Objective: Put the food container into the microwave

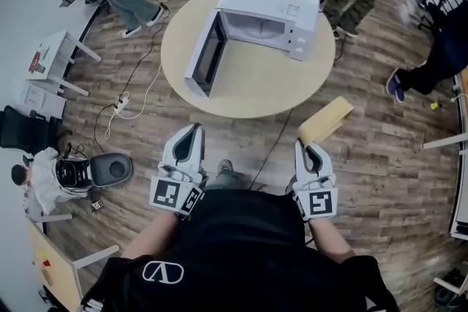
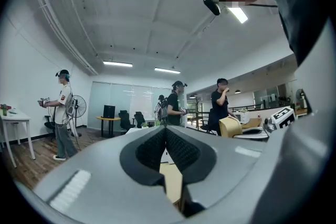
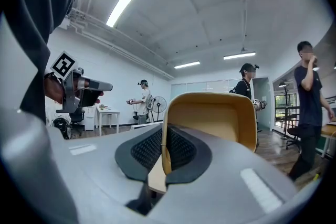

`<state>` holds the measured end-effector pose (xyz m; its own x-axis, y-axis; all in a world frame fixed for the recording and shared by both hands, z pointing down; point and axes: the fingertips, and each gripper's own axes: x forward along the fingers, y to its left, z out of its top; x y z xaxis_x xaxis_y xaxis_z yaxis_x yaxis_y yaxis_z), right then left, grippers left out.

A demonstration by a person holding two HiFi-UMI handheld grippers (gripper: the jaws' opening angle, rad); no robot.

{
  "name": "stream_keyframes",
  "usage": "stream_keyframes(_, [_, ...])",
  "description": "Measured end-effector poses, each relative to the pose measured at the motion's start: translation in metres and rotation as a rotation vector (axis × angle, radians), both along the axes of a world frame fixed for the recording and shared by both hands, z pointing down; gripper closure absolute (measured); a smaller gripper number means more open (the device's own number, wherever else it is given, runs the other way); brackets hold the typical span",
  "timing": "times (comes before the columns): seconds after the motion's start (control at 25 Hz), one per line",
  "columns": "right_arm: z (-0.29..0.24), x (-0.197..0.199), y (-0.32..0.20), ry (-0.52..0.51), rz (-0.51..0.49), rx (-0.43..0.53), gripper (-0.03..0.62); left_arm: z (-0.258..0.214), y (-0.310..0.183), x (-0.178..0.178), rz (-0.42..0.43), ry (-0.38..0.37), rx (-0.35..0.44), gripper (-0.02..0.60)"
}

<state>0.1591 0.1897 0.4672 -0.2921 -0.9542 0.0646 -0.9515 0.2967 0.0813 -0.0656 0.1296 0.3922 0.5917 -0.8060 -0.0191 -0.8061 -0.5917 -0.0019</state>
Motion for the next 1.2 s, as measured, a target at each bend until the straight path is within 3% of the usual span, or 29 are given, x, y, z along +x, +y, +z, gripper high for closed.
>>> stream_keyframes(0.2, [0.005, 0.001, -0.031, 0.028, -0.016, -0.014, 0.582, 0.006, -0.033, 0.004, 0.005, 0.015, -0.004, 0.581])
stream_keyframes(0.4, [-0.005, -0.008, -0.079, 0.071, 0.007, -0.021, 0.582, 0.019, -0.096, -0.005, 0.005, 0.087, -0.027, 0.581])
stream_keyframes(0.84, [-0.039, -0.031, -0.214, 0.194, 0.085, -0.033, 0.582, 0.009, -0.254, 0.007, 0.159, 0.164, -0.011, 0.581])
stream_keyframes(1.2, [-0.044, -0.042, -0.293, 0.259, 0.148, -0.028, 0.582, 0.016, -0.336, 0.007, 0.249, 0.172, 0.006, 0.581])
